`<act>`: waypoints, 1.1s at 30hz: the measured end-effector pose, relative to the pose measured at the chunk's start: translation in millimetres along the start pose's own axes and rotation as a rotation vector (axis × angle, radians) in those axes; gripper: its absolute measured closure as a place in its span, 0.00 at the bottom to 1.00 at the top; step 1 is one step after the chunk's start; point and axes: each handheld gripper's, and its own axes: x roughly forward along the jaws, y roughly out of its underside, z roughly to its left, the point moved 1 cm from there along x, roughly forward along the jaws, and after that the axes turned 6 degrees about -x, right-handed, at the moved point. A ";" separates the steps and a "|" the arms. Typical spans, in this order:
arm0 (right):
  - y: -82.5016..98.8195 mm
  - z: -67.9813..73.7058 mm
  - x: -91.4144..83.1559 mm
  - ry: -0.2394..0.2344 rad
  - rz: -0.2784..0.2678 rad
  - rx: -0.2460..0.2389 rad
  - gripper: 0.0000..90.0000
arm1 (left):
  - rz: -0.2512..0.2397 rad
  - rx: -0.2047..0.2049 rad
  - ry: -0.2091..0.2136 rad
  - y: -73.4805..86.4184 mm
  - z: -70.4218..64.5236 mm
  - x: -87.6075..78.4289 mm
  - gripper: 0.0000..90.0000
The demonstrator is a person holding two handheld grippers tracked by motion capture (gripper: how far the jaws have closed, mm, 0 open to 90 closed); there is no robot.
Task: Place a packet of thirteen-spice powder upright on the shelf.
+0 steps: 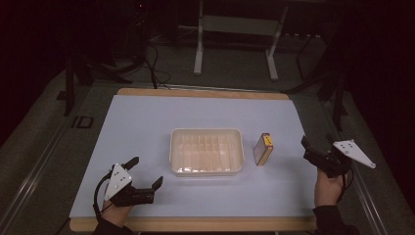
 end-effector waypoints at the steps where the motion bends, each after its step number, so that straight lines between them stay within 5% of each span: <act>1: 0.6 -0.6 0.9 0.001 0.002 -0.006 0.16 | 0.001 -0.002 -0.001 0.1 -0.2 -0.1 0.00; 20: -4.6 -7.3 12.8 -0.023 0.050 -0.025 0.16 | 0.010 0.006 0.002 4.5 -3.9 -2.8 0.00; 33: -19.3 -23.2 21.7 -0.088 0.180 -0.007 0.16 | 0.010 -0.005 -0.001 4.5 -3.7 -4.0 0.00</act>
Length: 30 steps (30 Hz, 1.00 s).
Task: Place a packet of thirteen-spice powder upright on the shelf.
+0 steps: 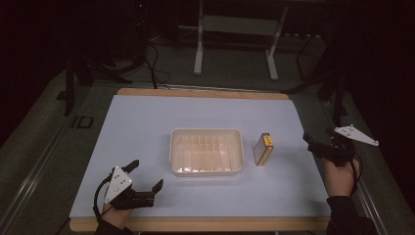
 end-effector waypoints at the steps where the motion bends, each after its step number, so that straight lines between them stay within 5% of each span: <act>1: -1.8 -1.0 0.5 -0.010 0.027 0.001 0.16 | 0.000 -0.001 -0.001 0.0 0.0 0.0 0.00; 5: -5.5 -5.1 -0.4 -0.052 0.065 0.027 0.16 | -0.004 -0.010 -0.001 0.0 0.6 -0.3 0.00; 10: -7.9 -6.5 1.0 -0.069 0.131 0.003 0.16 | 0.002 -0.016 0.003 0.3 1.4 -0.1 0.00; 19: -10.3 -6.6 3.3 -0.168 0.261 -0.034 0.16 | 0.009 -0.020 0.008 0.8 1.3 0.9 0.00; 24: -6.7 -3.2 7.4 -0.253 0.382 -0.007 0.16 | 0.016 -0.016 0.008 0.9 1.6 1.3 0.00; 30: -5.1 -1.5 10.8 -0.281 0.501 -0.031 0.16 | 0.017 -0.014 0.008 1.0 1.8 1.5 0.00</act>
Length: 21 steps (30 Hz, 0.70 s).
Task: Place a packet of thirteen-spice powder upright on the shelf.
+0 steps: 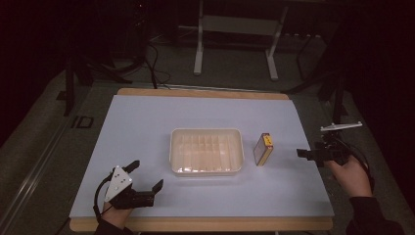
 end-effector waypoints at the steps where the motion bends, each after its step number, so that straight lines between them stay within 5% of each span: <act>1: -0.3 0.2 0.4 -0.009 0.030 -0.008 0.16 | 0.001 -0.001 0.000 0.0 0.0 0.1 0.00; 10: 0.3 2.2 4.8 -0.098 0.212 -0.155 0.15 | 0.003 -0.004 0.000 0.3 -0.2 0.6 0.00; 14: 3.2 2.3 9.4 -0.169 0.295 -0.163 0.15 | 0.003 -0.006 0.001 0.3 0.0 0.6 0.00; 21: 11.1 5.0 15.7 -0.229 0.433 -0.248 0.16 | 0.006 -0.007 0.003 0.3 0.0 1.4 0.00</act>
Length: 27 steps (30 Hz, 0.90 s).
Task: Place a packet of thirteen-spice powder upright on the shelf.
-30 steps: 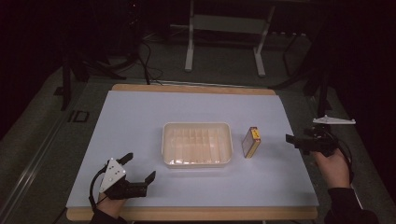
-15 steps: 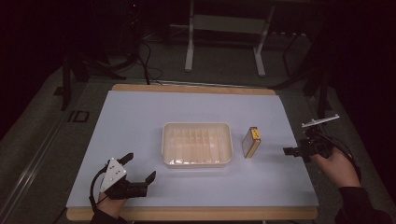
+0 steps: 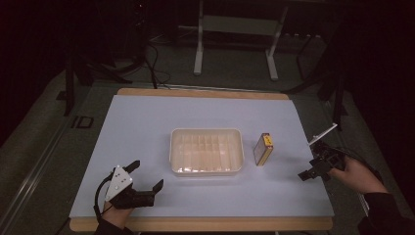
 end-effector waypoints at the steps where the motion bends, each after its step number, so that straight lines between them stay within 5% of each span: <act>1: 0.4 0.5 0.2 0.003 0.007 -0.015 0.16 | 0.000 0.000 0.001 0.0 0.1 0.0 0.00; 6: 2.9 4.4 -1.2 0.020 0.028 -0.117 0.16 | 0.001 -0.003 0.001 0.0 0.7 0.4 0.00; 13: 3.3 9.7 0.3 -0.002 0.068 -0.195 0.17 | 0.005 -0.005 0.008 0.3 0.4 0.9 0.00; 16: 5.2 18.8 7.5 -0.063 0.139 -0.272 0.14 | 0.010 -0.002 0.008 0.6 0.1 0.5 0.00; 27: 2.9 40.8 15.2 -0.157 0.223 -0.420 0.17 | -0.009 -0.017 0.016 -0.1 0.7 0.1 0.00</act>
